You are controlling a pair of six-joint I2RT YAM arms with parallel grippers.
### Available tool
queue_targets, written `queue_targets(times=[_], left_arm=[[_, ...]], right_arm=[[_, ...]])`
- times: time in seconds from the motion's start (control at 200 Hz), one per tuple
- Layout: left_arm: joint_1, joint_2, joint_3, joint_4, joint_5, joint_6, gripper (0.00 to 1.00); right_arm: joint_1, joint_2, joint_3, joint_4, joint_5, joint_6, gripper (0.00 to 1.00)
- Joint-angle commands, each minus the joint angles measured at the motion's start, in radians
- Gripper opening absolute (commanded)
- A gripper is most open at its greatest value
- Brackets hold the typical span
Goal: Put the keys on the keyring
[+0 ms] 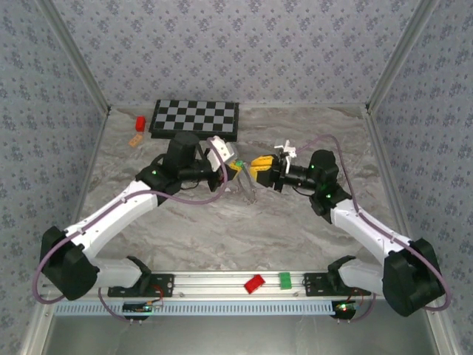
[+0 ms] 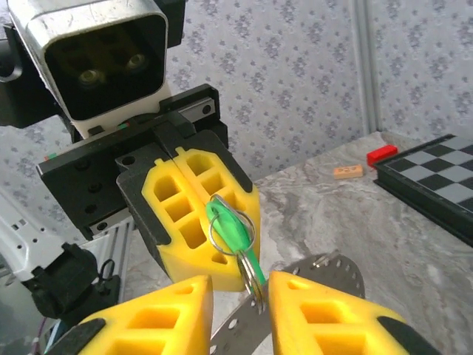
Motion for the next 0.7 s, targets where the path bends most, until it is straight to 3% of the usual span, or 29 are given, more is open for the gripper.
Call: queue_targets(times=[0.0,0.045,0.215,0.31,0.57,0.695], left_arm=[[-0.008,0.035,0.070,-0.048,-0.062,0.028,0.00],[-0.010,0.057,0.093,-0.067,-0.070,0.030,0.00],[-0.014,0.164,0.208,-0.153,-0.100,0.037,0.00],[-0.017,0.236,0.277,-0.200,-0.117,0.042,0.00],[-0.018,0.490,0.534,-0.334,-0.146,0.060,0.00],[-0.018,0.644,0.739,-0.494,-0.146,0.081,0.00]], right_arm=[[-0.018,-0.064,-0.049,-0.043,0.111,-0.027,0.35],[-0.025,-0.096,-0.072,-0.060,0.139,-0.032,0.38],[-0.032,-0.241,-0.164,-0.104,0.317,-0.026,0.67],[-0.032,-0.331,-0.212,-0.123,0.392,-0.023,1.00],[-0.030,-0.545,-0.292,-0.242,0.590,-0.027,1.00],[-0.032,-0.625,-0.308,-0.312,0.692,-0.034,1.00]])
